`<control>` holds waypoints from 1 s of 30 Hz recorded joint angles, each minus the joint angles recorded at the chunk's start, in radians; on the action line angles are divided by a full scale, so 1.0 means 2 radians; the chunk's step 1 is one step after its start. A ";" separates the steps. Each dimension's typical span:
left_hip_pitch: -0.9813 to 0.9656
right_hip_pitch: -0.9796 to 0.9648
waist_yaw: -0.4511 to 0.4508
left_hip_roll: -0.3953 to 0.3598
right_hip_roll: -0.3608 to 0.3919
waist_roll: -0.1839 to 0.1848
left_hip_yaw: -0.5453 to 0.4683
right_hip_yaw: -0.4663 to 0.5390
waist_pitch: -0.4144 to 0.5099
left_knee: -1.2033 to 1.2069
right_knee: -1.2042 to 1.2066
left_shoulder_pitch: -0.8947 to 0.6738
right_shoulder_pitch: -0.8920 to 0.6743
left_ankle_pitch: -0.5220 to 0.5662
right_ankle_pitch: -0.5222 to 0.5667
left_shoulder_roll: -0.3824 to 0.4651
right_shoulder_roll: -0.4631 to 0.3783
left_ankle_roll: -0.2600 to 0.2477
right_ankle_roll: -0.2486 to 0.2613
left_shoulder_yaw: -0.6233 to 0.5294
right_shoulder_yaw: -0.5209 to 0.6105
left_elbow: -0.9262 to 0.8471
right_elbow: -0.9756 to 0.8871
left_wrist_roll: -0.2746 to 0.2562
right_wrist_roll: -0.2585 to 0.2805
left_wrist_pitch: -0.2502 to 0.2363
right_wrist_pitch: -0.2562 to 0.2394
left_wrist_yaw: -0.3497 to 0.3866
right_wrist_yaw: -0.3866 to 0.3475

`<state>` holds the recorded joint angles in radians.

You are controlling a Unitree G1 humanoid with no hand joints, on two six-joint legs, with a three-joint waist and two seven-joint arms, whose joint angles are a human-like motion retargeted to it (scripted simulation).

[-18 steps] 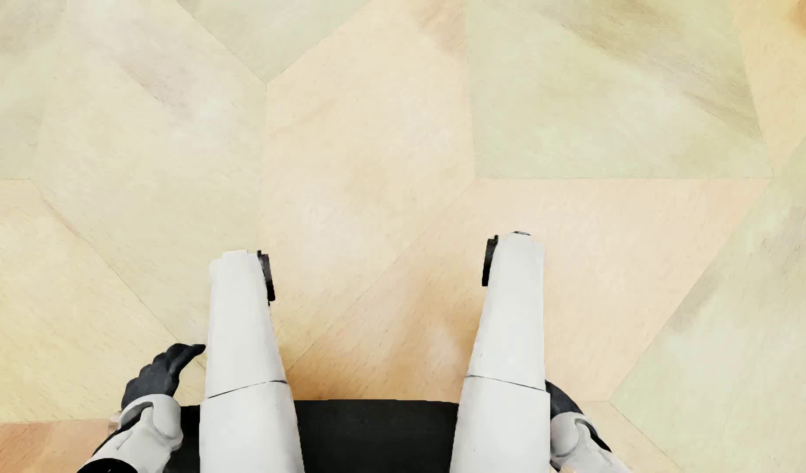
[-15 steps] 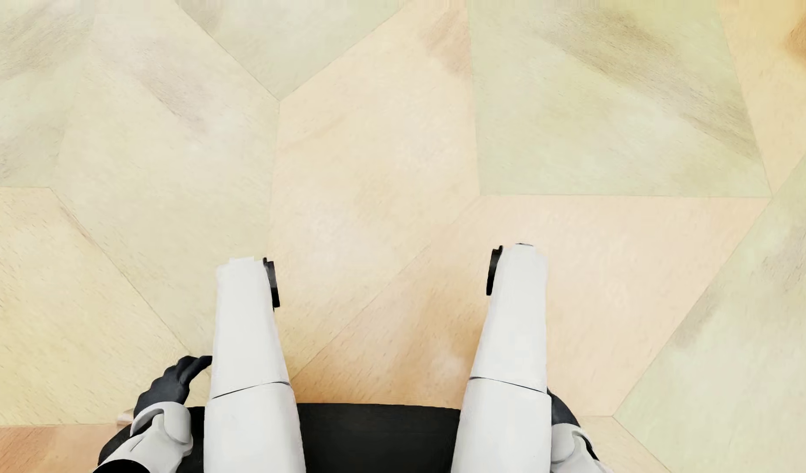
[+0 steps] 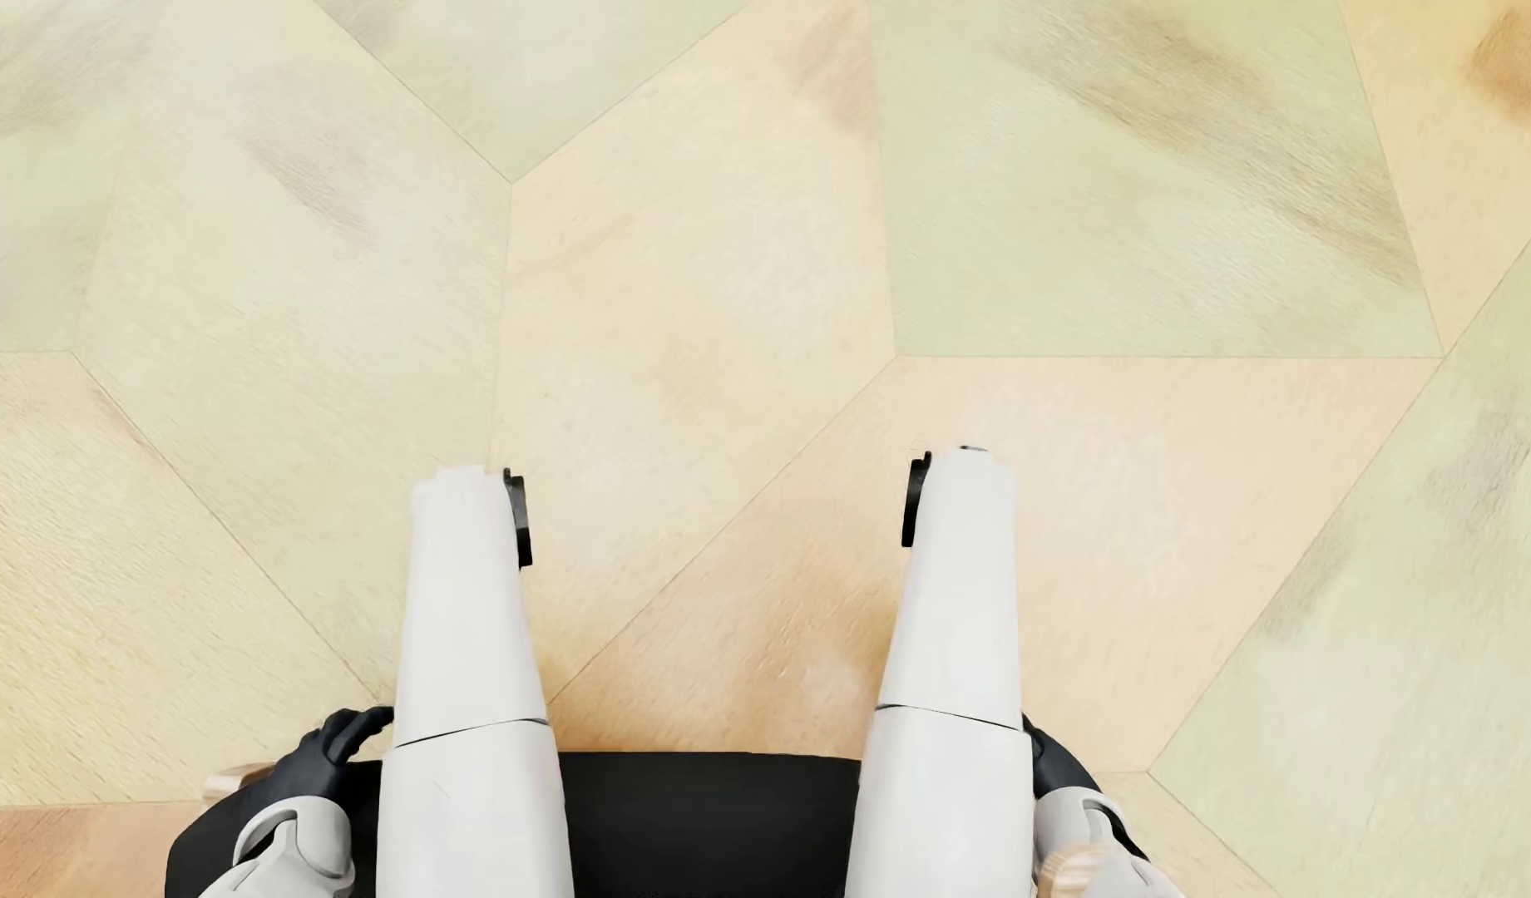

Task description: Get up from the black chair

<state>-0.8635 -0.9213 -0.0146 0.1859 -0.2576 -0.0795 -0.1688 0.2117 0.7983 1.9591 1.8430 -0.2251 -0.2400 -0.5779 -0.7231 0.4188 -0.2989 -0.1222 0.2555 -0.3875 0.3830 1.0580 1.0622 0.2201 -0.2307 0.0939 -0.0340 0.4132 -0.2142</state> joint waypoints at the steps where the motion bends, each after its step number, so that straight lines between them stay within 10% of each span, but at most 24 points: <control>1: -0.008 -0.006 0.000 -0.001 -0.001 0.001 -0.003 0.001 0.003 0.001 0.001 -0.002 -0.002 0.002 -0.002 -0.001 -0.002 0.000 -0.002 0.000 -0.004 0.000 -0.003 -0.005 -0.003 0.000 0.001 -0.002 0.002; 13: -0.039 -0.020 0.001 -0.004 0.028 0.017 0.007 -0.022 -0.049 -0.124 -0.134 0.024 -0.041 0.008 0.015 -0.009 -0.028 0.039 -0.029 0.015 0.023 0.008 -0.016 -0.012 0.008 0.015 -0.002 0.009 0.012; 20: 0.185 0.229 -0.003 -0.030 0.071 0.035 0.047 -0.049 -0.160 -0.433 -0.457 0.048 0.019 0.063 0.114 -0.022 -0.034 0.059 -0.119 -0.022 0.008 0.045 -0.037 -0.018 -0.004 0.022 -0.031 -0.004 0.027; 23: 0.315 0.235 -0.018 -0.044 0.072 0.047 0.062 0.001 -0.210 -0.584 -0.420 0.040 0.075 0.092 0.190 -0.044 -0.028 0.071 -0.076 -0.039 -0.006 0.050 -0.029 -0.009 -0.004 0.024 -0.029 -0.020 0.033; 27: 0.473 0.233 -0.045 -0.050 0.055 0.058 0.114 -0.053 -0.239 -0.769 -0.540 0.019 0.129 0.111 0.234 -0.060 -0.008 0.056 -0.055 -0.039 -0.033 -0.020 -0.002 0.039 -0.036 -0.033 -0.027 -0.057 0.048; 30: 0.580 0.241 -0.058 -0.062 0.068 0.054 0.131 -0.067 -0.260 -0.882 -0.694 -0.015 0.164 0.126 0.263 -0.074 0.009 0.050 -0.115 -0.071 -0.047 -0.058 0.027 0.061 -0.045 -0.040 -0.027 -0.051 0.062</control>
<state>0.2974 -0.4398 -0.1297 0.0621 -0.1206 0.0285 0.0922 0.0785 0.2784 0.1957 0.4554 -0.2554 0.0889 -0.3251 -0.1974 0.2712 -0.2818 -0.0229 0.0258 -0.5286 0.2886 0.9426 1.1170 0.3421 -0.3204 0.0132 -0.0872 0.3122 -0.0895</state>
